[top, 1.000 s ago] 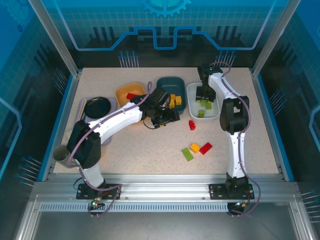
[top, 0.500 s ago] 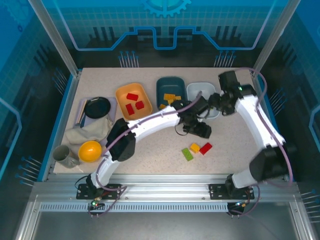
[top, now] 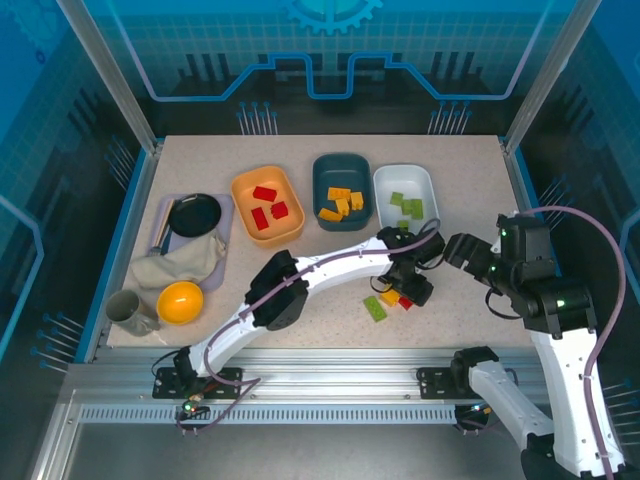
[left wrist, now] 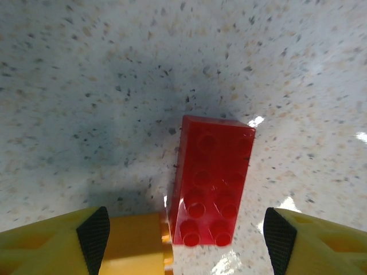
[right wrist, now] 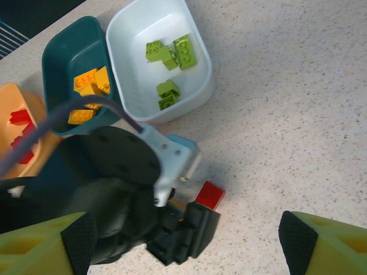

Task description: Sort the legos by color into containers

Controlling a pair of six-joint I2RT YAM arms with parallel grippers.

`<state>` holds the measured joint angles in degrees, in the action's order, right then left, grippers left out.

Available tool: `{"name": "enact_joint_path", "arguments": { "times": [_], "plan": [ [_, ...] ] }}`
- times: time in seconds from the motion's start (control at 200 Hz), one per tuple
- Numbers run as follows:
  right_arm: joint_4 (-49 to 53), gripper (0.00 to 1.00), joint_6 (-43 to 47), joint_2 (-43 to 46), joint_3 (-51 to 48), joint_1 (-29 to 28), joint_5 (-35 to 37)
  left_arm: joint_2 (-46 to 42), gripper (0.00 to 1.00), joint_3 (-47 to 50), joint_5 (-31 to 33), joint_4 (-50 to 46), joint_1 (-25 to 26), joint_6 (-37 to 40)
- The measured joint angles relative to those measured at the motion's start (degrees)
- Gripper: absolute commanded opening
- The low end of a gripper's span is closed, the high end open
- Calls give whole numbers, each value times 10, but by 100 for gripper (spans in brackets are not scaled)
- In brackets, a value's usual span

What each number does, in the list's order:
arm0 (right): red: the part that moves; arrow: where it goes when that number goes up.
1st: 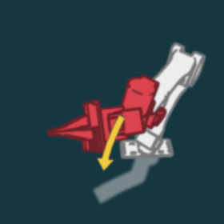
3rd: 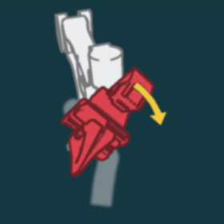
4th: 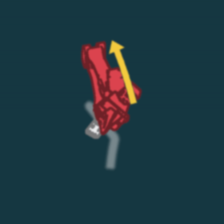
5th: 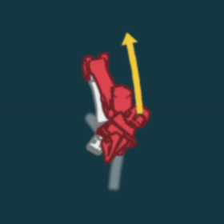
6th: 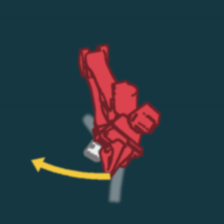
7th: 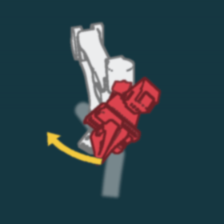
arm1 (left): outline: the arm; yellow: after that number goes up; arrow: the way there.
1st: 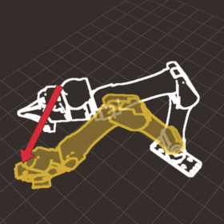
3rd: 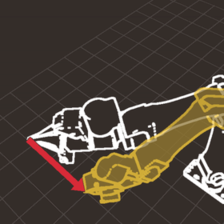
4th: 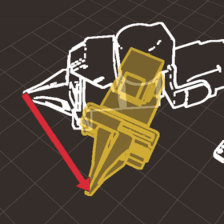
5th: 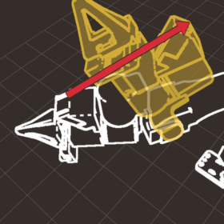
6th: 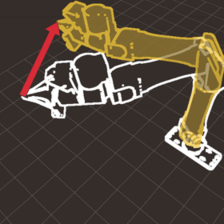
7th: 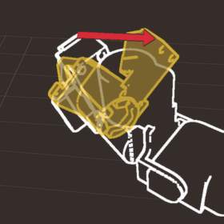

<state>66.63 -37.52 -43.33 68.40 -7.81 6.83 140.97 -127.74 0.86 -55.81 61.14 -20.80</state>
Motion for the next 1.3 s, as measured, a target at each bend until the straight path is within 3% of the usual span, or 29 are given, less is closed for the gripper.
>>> {"name": "enact_joint_path", "arguments": {
  "times": [0.345,0.66,0.96,1.115,1.3],
  "plan": [
    [5,86,15,-18,61,1,-28,53,68,-47,57,-18,29,-2],
    [5,85,18,-21,57,2,-43,65,31,-66,114,-38,35,-15],
    [5,82,26,-32,57,2,-50,65,28,-72,150,-47,31,-37],
    [-9,79,32,-54,57,3,-66,1,27,-26,154,-45,-15,-77],
    [-60,79,44,-104,53,-3,-115,-184,28,103,143,-12,-149,-137]
  ]
}}
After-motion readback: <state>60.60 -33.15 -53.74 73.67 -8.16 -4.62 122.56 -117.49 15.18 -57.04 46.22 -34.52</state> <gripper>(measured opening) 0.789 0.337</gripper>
